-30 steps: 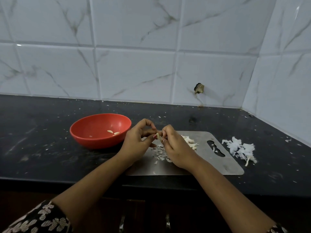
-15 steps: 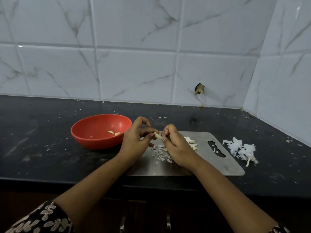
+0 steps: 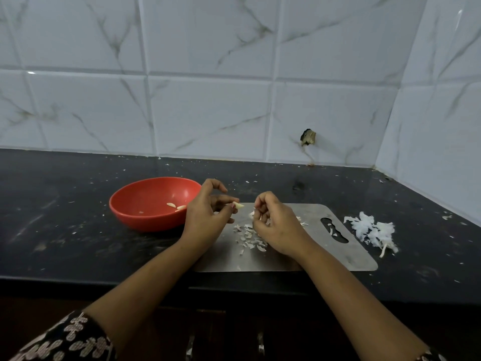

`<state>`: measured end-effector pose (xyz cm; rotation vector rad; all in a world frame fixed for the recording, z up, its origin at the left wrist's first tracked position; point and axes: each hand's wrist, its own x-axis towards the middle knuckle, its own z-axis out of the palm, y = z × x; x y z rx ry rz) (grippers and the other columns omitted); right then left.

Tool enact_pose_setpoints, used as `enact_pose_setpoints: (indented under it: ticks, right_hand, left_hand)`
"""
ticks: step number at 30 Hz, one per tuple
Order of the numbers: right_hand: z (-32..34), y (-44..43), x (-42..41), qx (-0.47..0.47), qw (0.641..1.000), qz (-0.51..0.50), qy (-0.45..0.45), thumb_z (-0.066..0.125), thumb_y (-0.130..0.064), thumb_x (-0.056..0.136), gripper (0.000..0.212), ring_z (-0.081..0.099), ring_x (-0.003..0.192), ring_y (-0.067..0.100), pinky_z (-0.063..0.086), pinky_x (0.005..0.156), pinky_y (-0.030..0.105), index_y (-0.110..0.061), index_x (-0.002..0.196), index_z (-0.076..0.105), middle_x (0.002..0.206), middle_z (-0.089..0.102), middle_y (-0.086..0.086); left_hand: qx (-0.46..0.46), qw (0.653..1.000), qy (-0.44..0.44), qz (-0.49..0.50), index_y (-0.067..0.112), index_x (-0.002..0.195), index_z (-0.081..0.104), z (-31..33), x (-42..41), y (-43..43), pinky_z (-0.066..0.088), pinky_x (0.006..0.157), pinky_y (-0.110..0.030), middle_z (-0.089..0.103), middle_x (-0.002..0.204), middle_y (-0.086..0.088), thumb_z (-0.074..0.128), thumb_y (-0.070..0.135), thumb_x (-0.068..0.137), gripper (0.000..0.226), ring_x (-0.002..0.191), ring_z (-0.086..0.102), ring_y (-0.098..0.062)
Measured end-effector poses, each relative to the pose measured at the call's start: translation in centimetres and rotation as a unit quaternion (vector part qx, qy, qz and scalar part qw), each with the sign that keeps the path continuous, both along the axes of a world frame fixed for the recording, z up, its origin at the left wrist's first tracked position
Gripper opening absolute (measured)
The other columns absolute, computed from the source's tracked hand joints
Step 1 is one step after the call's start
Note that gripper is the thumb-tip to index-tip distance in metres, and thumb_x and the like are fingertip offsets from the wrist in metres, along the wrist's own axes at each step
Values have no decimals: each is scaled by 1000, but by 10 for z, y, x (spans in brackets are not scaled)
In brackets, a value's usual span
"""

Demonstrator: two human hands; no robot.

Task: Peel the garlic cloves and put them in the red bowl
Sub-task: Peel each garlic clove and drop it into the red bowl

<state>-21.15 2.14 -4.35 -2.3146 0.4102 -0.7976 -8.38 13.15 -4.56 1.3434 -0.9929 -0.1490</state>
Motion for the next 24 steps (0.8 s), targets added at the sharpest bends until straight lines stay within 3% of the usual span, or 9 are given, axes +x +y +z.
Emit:
enact_pose_setpoints:
  ticks: [6,11,14,17,20,22,24]
  right_hand:
    - [-3,-5,0,-12,1000,-26,0,53,1,92,19,61,81,2,48,67,10,-17,99,59,89,66,-3]
    - [2,-7,-3,-31,992,-90,-81,64,-10,91,8,59,66,3,47,59,11,-17,90,61,73,60,-9]
    - [3,-13,-7,-49,984,-144,-90,64,-15,91,6,58,65,9,49,62,24,-17,86,62,68,59,-8]
    - [1,-18,-10,-90,985,-147,-22,59,-14,94,10,58,73,7,49,69,25,-21,92,67,79,62,-12]
    - [-2,-17,-12,-138,979,-137,61,53,-10,95,24,59,95,12,50,84,33,-24,99,71,103,68,-5]
    - [0,-14,-15,-135,979,-140,68,54,-11,93,25,61,95,12,51,87,35,-27,98,72,105,70,-6]
    - [0,-8,-20,-143,978,-135,69,56,-14,91,23,62,85,9,51,88,33,-28,97,73,97,71,-10]
  left_hand:
    - [18,997,-65,37,18,96,46,-1,0,0,59,63,-28,71,86,0,63,-3,87,28,75,70,-14]
    - [30,991,-110,70,17,98,46,0,4,3,60,69,-34,72,88,5,66,5,87,26,76,69,-5]
    - [7,984,-137,111,17,95,48,11,7,6,53,70,-17,72,89,4,68,5,85,25,76,67,2]
    - [23,972,-151,178,16,91,52,35,19,15,40,65,-2,71,82,7,69,6,82,22,69,60,13]
    - [98,967,-114,206,19,88,55,56,44,26,48,65,-20,72,78,4,69,5,80,21,63,60,1]
    - [153,962,-54,221,17,86,60,63,63,32,55,67,-30,70,76,-5,71,2,76,22,57,63,-13]
    - [204,953,-7,223,10,86,63,66,78,37,58,65,-32,67,71,-10,72,-6,71,23,50,62,-16]
